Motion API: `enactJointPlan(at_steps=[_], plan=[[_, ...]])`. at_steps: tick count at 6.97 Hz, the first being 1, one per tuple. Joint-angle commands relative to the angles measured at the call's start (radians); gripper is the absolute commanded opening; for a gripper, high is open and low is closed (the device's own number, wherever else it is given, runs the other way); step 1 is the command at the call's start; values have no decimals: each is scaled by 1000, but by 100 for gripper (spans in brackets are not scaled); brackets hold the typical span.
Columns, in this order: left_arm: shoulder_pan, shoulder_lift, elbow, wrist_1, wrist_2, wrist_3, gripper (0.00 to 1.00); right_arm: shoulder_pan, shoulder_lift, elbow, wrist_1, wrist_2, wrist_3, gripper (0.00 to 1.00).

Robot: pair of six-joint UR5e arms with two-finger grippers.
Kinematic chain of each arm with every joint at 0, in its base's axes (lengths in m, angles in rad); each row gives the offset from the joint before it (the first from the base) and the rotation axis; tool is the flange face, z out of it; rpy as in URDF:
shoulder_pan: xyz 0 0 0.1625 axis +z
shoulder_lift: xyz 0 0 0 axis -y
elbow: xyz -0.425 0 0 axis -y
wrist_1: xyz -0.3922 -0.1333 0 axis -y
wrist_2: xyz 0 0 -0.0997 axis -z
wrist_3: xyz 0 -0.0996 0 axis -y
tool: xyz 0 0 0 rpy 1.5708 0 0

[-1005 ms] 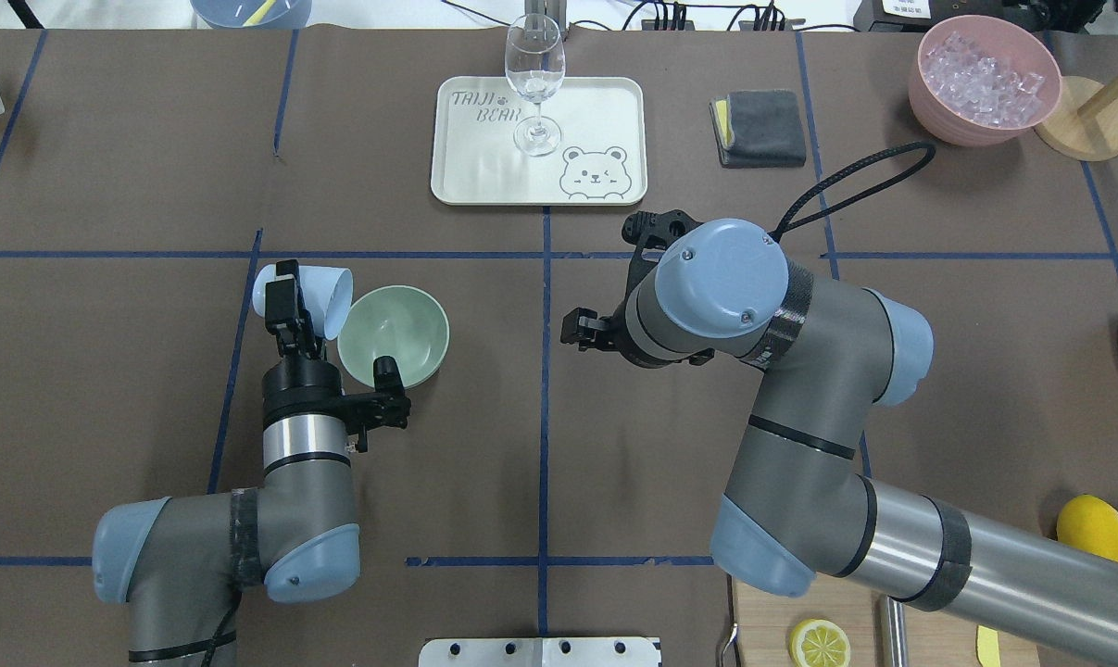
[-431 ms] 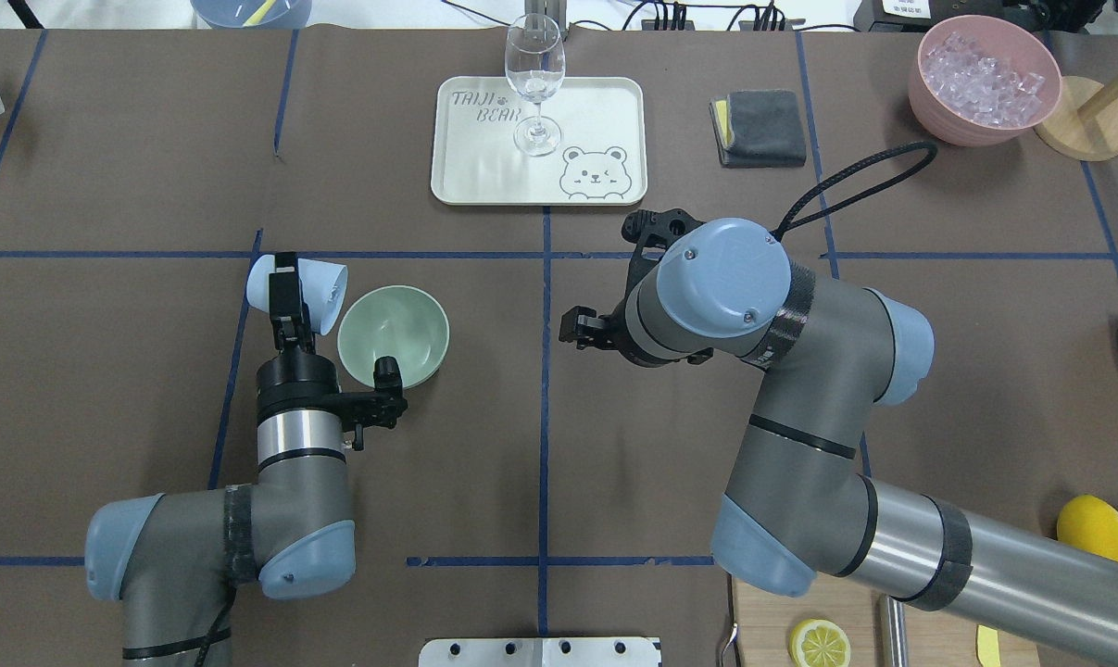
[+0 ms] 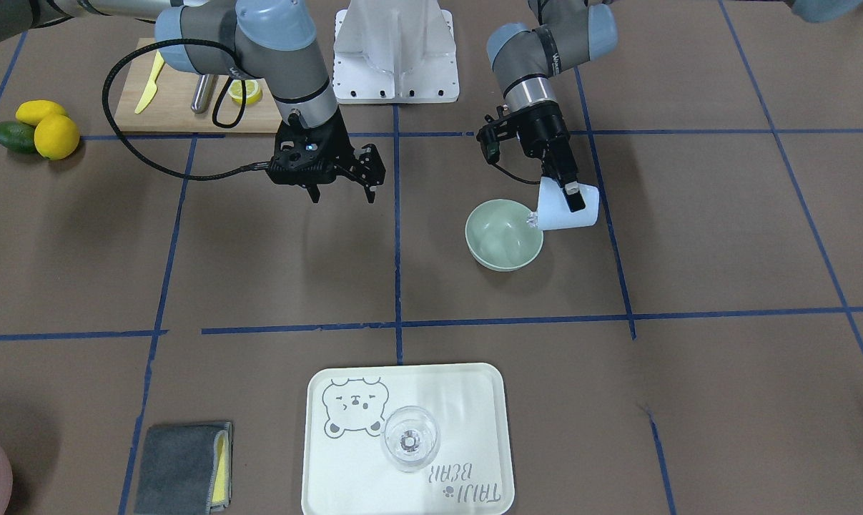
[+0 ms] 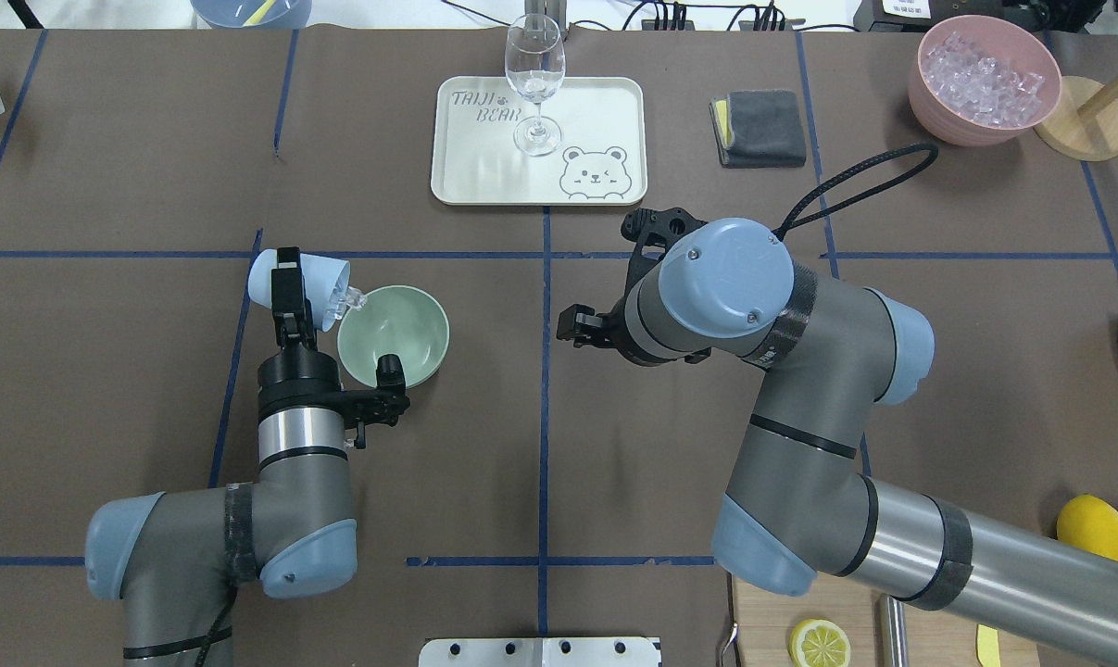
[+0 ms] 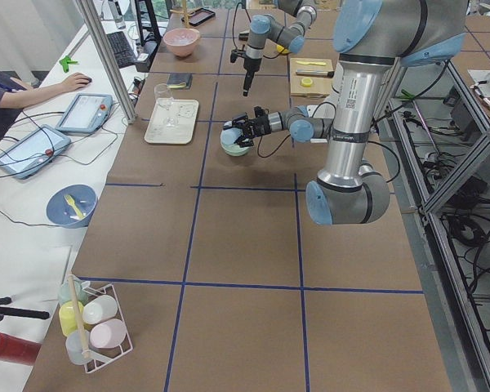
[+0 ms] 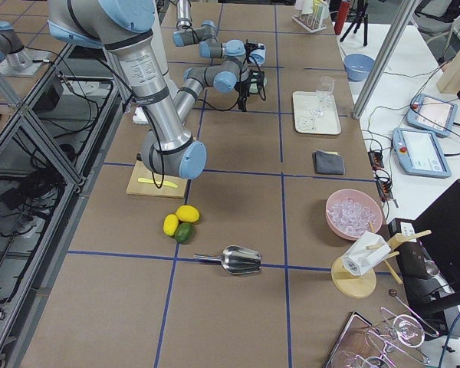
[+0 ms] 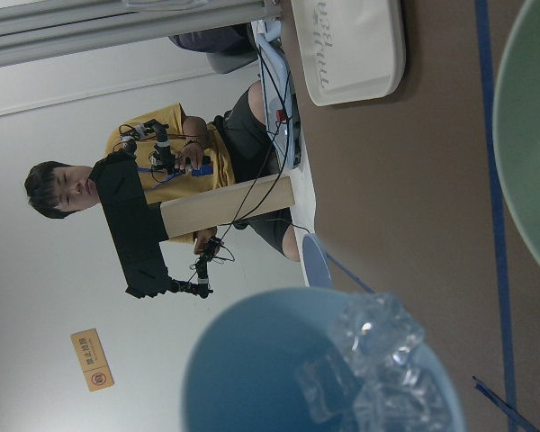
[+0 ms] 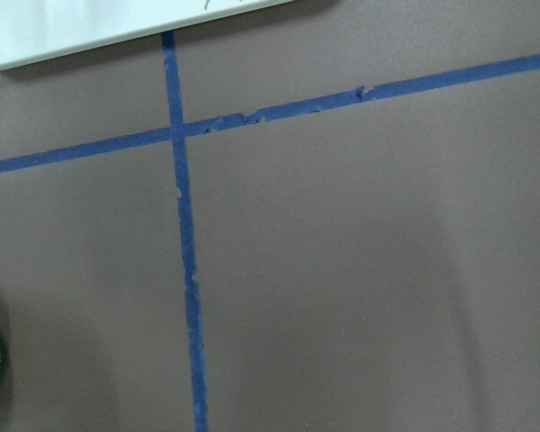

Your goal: Pour ice into bowl

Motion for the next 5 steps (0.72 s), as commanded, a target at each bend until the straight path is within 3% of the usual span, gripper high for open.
enactJointPlan(at_steps=[1, 5], plan=[[-1, 12, -1, 9, 31, 46, 0, 0, 2, 1, 1, 1, 2, 100], [-3, 12, -1, 12, 43, 48, 0, 0, 3, 3, 1, 1, 19, 100]])
